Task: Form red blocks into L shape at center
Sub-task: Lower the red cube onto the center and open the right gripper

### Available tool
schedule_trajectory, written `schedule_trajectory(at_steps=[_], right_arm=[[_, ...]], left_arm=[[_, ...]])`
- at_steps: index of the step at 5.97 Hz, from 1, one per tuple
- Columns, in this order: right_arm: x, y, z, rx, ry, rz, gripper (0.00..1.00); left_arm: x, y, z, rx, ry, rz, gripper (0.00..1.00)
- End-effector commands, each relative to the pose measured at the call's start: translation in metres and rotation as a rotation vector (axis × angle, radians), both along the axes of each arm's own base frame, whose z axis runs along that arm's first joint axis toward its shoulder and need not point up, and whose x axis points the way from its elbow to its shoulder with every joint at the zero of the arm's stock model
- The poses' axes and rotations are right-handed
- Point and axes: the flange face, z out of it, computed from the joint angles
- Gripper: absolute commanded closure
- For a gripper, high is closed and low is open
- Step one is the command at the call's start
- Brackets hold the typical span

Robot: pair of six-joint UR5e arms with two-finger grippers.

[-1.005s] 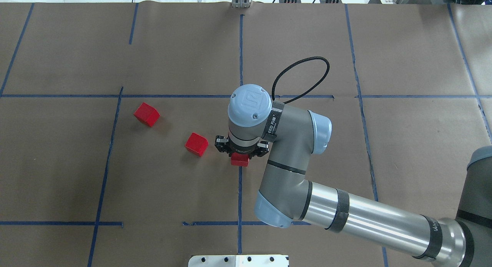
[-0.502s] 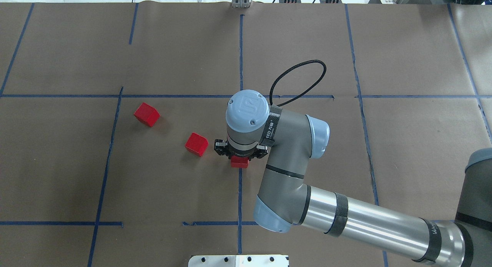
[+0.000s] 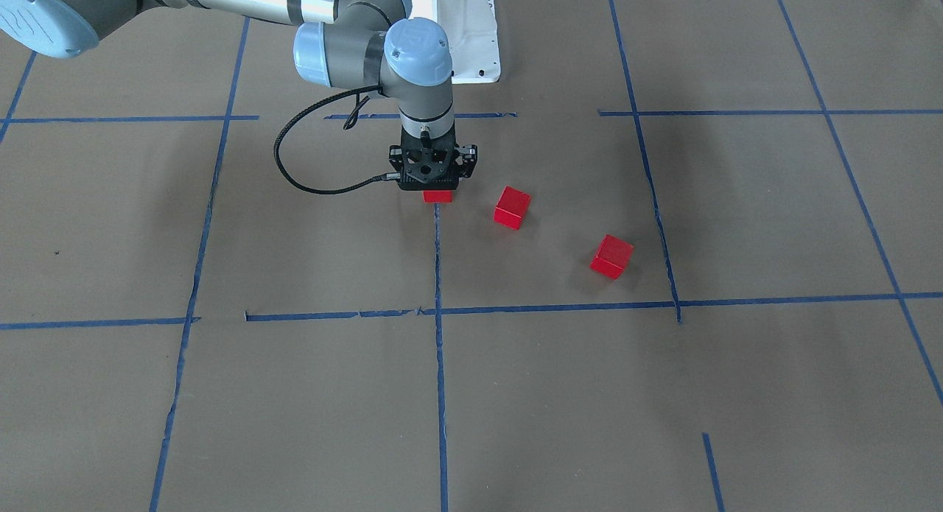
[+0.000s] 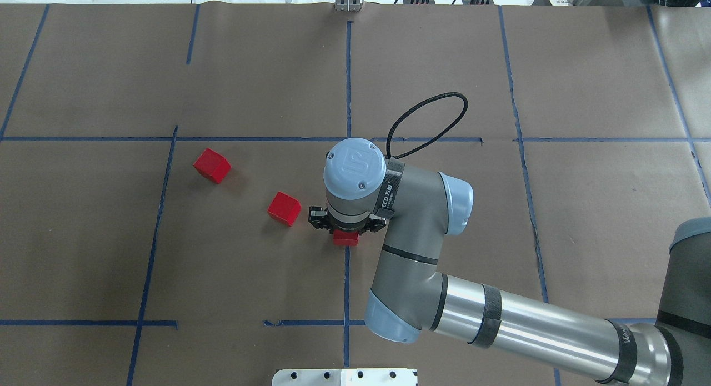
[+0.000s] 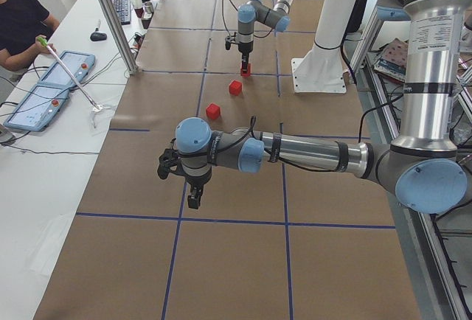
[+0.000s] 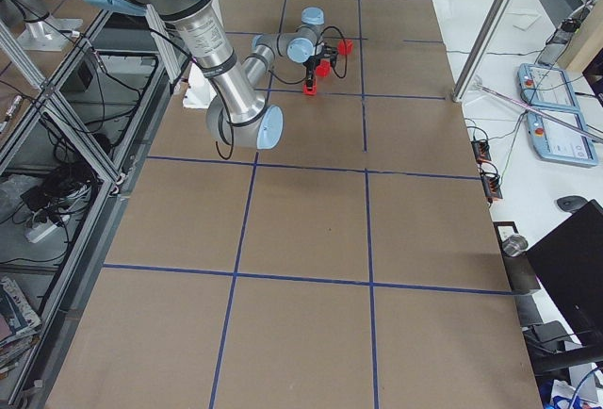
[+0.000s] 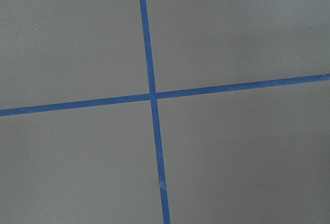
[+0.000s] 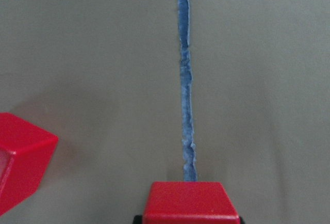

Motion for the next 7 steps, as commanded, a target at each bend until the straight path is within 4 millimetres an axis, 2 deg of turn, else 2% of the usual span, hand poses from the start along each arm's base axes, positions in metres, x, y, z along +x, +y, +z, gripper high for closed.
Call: schedule_trajectory(at_steps=[1, 2, 3, 4, 5, 7], right_arm=[[0.0002, 0.0006, 0.0023, 0.002, 0.003, -0.003, 0.5], [-0.0001, 0.0005, 0.0041, 0.001, 0.006, -0.003, 0.5], [-0.0001, 0.0005, 0.0052, 0.001, 0.007, -0.003, 0.43], [-0.0007, 0.0012, 0.0042, 0.005, 0.007, -0.004, 0.27], [-0.0004, 0.0013, 0.0024, 0.013, 0.004, -0.01, 0.21], [0.0, 0.0008, -0.0017, 0.051, -0.001, -0.034, 0.17]], left_arm=[[0.0, 0.0, 0.0, 0.0, 0.0, 0.0, 0.0], [0.0, 0.0, -0.0008, 0.002, 0.0, 0.0, 0.0], [0.0, 0.0, -0.0008, 0.002, 0.0, 0.0, 0.0], [-0.0007, 0.0, -0.0008, 0.002, 0.0, -0.002, 0.0], [-0.0007, 0.0, -0.0008, 0.002, 0.0, -0.002, 0.0], [-0.0015, 0.0008, -0.0008, 0.002, 0.0, -0.003, 0.0]])
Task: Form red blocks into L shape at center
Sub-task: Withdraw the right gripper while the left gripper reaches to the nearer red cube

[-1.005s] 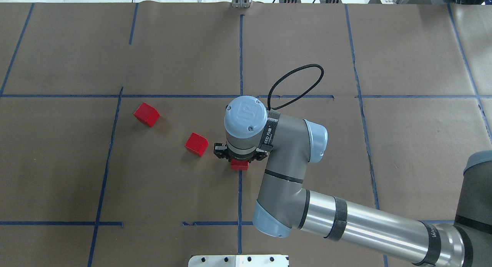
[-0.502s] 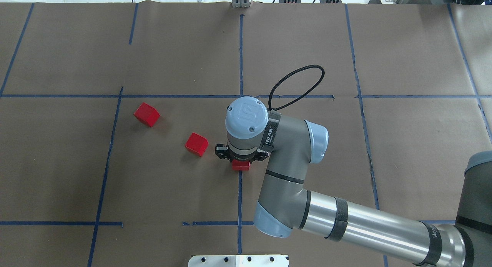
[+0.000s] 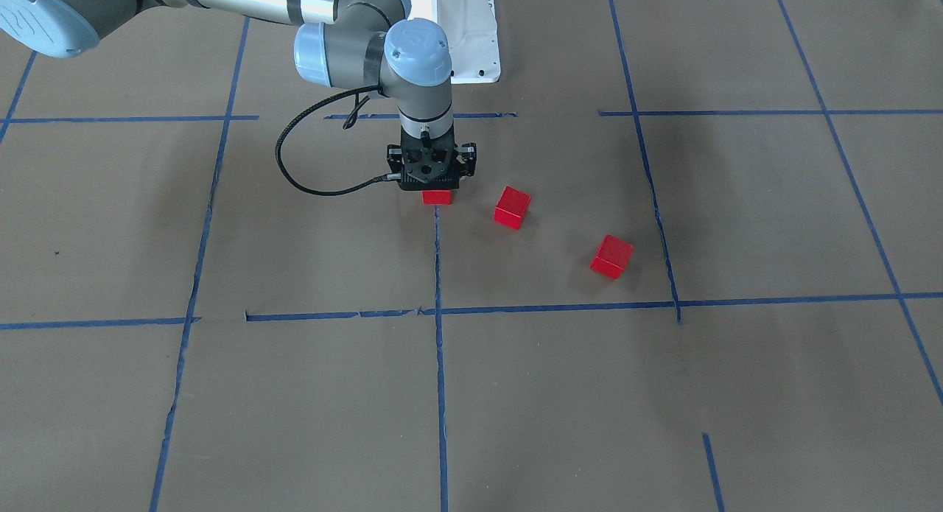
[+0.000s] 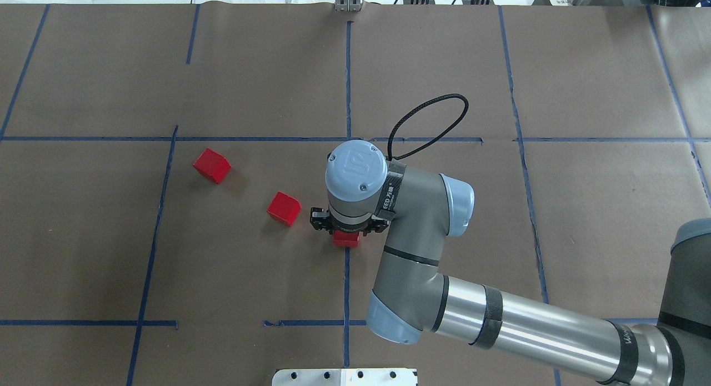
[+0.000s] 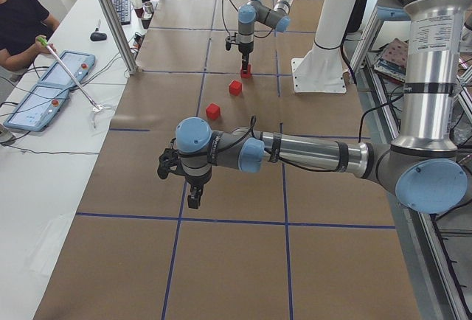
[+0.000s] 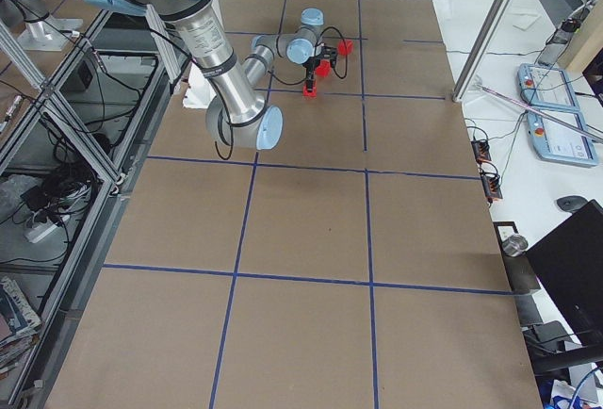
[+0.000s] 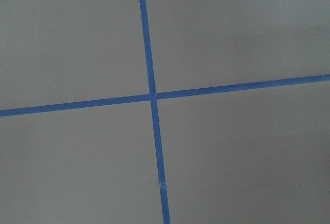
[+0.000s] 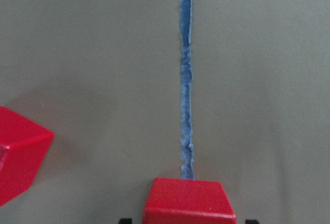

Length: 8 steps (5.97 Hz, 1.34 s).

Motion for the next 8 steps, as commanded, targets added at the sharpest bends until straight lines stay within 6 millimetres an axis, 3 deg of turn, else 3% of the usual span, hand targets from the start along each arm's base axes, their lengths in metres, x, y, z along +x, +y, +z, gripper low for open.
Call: schedule_trajectory(at_steps=[1, 2, 3, 4, 5, 6, 7, 8], right_arm=[[0.005, 0.001, -0.007, 0.021, -0.014, -0.011, 0.0], [0.024, -0.003, -0.015, 0.03, -0.039, 0.004, 0.0], [0.068, 0.008, -0.017, 0.041, -0.063, 0.017, 0.0], [0.114, 0.011, -0.021, 0.043, -0.078, 0.037, 0.0], [0.146, 0.009, -0.006, 0.039, -0.079, 0.059, 0.0], [0.173, 0.006, 0.014, 0.014, -0.077, 0.064, 0.0], [0.189, -0.006, 0.015, -0.022, -0.098, 0.058, 0.0], [0.199, -0.013, 0.025, -0.029, -0.085, 0.08, 0.0]], left_arm=[[0.0, 0.0, 0.0, 0.0, 0.0, -0.001, 0.0], [0.001, -0.001, 0.0, -0.003, 0.0, -0.001, 0.0], [0.008, -0.005, -0.005, 0.004, 0.003, 0.011, 0.0], [0.068, -0.013, -0.032, 0.045, 0.063, 0.13, 0.0], [0.115, -0.019, -0.075, 0.056, 0.106, 0.165, 0.0], [0.17, -0.009, -0.129, 0.095, 0.153, 0.178, 0.0], [0.229, 0.002, -0.174, 0.128, 0.217, 0.192, 0.0], [0.297, 0.004, -0.234, 0.177, 0.278, 0.269, 0.0]])
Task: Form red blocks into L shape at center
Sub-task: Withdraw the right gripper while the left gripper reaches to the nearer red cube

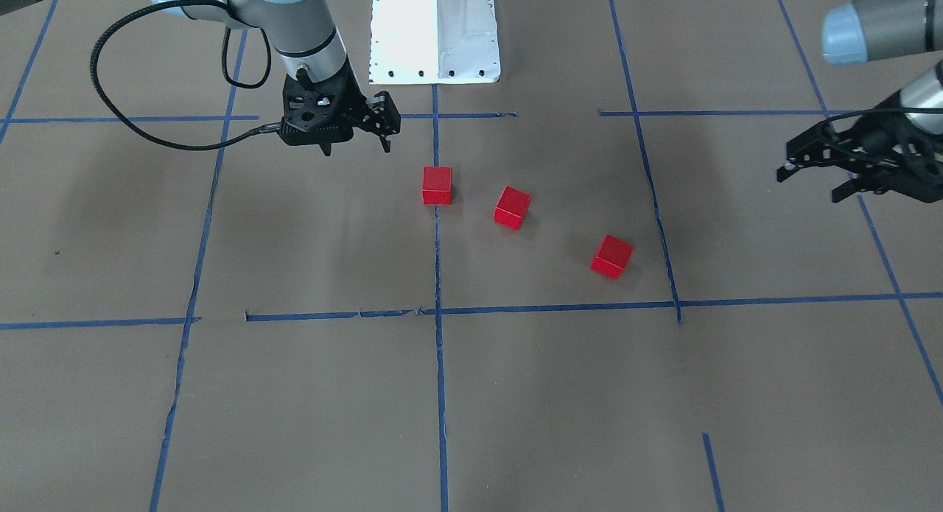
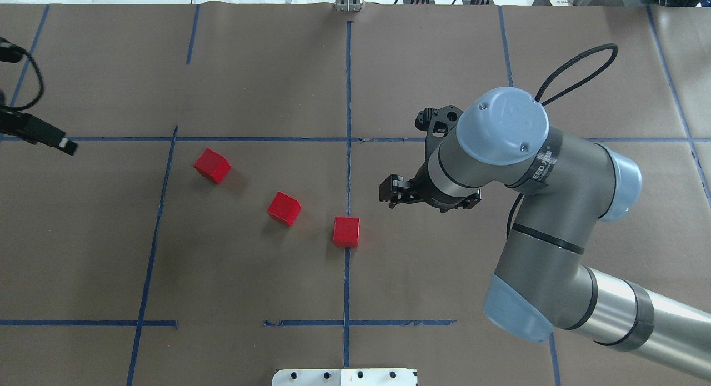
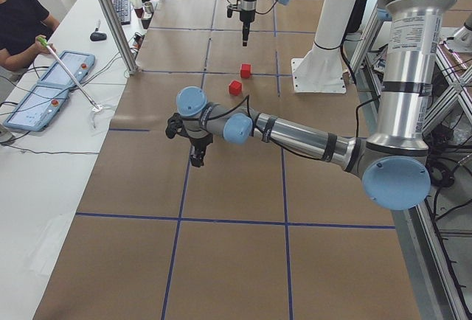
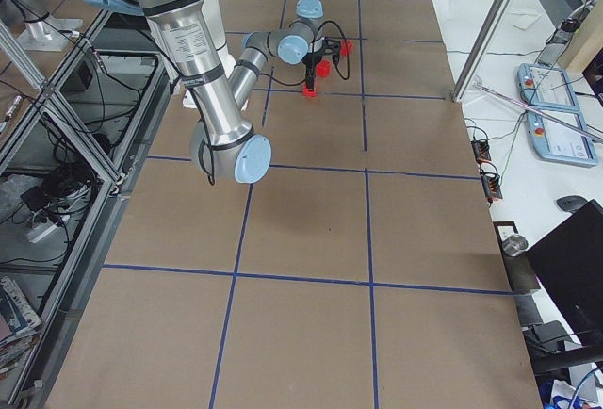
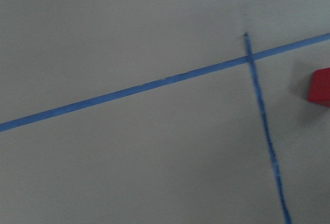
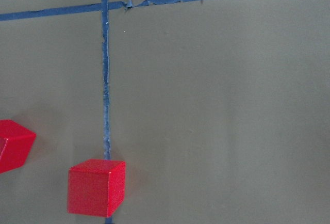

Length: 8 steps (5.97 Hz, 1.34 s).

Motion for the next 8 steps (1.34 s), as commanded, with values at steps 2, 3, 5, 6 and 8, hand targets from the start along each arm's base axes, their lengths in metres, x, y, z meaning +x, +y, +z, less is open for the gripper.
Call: schedule_trajectory(at_steps=[2, 3, 5, 6, 8], right_arm=[[0.058, 0.002, 0.041, -0.038, 0.026, 0.054, 0.0], [0.063, 0.006, 0.058, -0.046, 0.049, 0.045, 0.0], [0.069, 0.002, 0.061, -0.056, 0.052, 0.06, 0.0], [0.074, 0.002, 0.059, -0.054, 0.047, 0.065, 0.0], [0.078, 0.003, 0.062, -0.056, 0.051, 0.074, 0.0]], left_arm=[[0.167, 0.041, -0.102, 0.193, 0.009, 0.099, 0.0], [0.201, 0.056, -0.116, 0.09, 0.005, 0.051, 0.0], [0.269, 0.081, -0.156, 0.134, -0.03, 0.029, 0.0], [0.296, 0.086, -0.166, 0.12, -0.06, 0.02, 0.0], [0.328, 0.084, -0.164, 0.156, -0.108, -0.013, 0.0]])
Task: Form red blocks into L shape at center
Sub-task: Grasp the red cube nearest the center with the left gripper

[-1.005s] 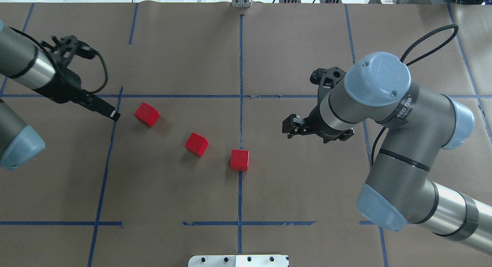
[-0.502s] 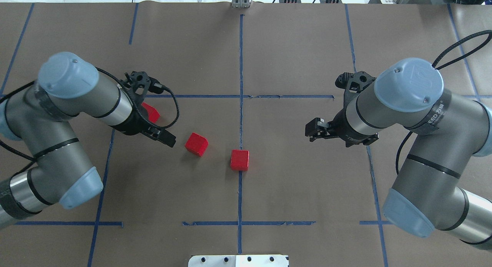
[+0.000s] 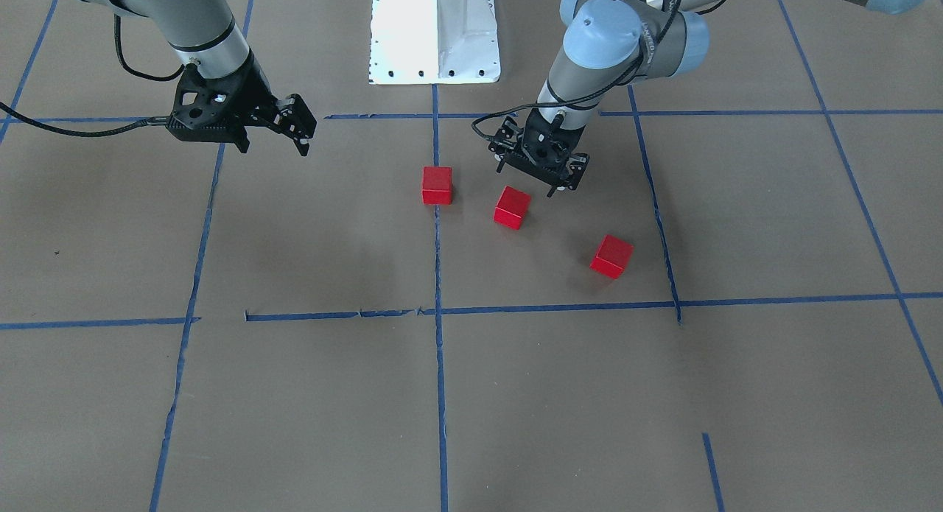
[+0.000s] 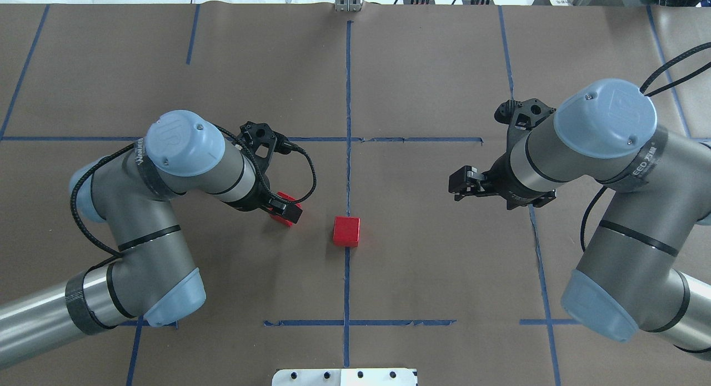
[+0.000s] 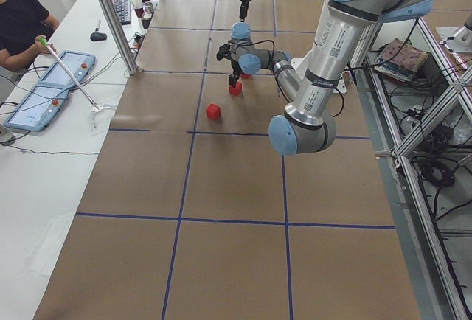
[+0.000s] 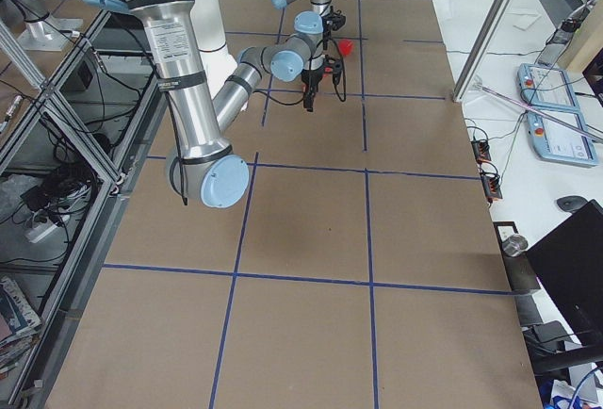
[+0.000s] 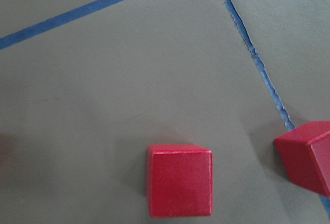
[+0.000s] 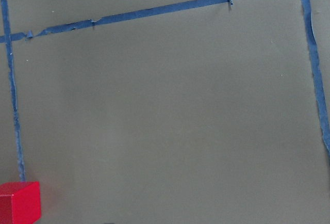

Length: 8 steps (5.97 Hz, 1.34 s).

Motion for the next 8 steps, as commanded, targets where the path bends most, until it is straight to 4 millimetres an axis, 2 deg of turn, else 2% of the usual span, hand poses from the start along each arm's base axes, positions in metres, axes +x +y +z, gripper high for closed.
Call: schedule_trajectory(at_steps=[1, 2, 4, 5, 6, 7, 8], right_arm=[[0.003, 0.001, 0.005, -0.004, 0.007, 0.002, 0.0], [0.004, 0.002, 0.003, -0.002, 0.003, 0.003, 0.0], [0.005, 0.002, 0.002, -0.004, 0.002, 0.007, 0.0], [0.005, 0.002, 0.002, -0.005, 0.002, 0.008, 0.0], [0.006, 0.003, 0.004, -0.007, 0.003, 0.009, 0.0], [0.007, 0.004, 0.003, -0.005, 0.003, 0.01, 0.0], [0.007, 0.004, 0.004, -0.003, 0.006, 0.014, 0.0]], left_arm=[[0.028, -0.006, -0.001, 0.018, -0.037, -0.018, 0.0], [0.034, -0.011, 0.008, 0.024, -0.058, -0.027, 0.0], [0.044, -0.004, 0.012, 0.019, -0.068, -0.014, 0.0], [0.044, -0.005, 0.013, 0.019, -0.07, -0.015, 0.12], [0.045, -0.007, 0.014, 0.035, -0.076, -0.032, 0.38], [0.044, -0.01, 0.014, 0.048, -0.085, -0.051, 0.77], [0.044, -0.014, 0.0, 0.066, -0.074, -0.07, 0.98]])
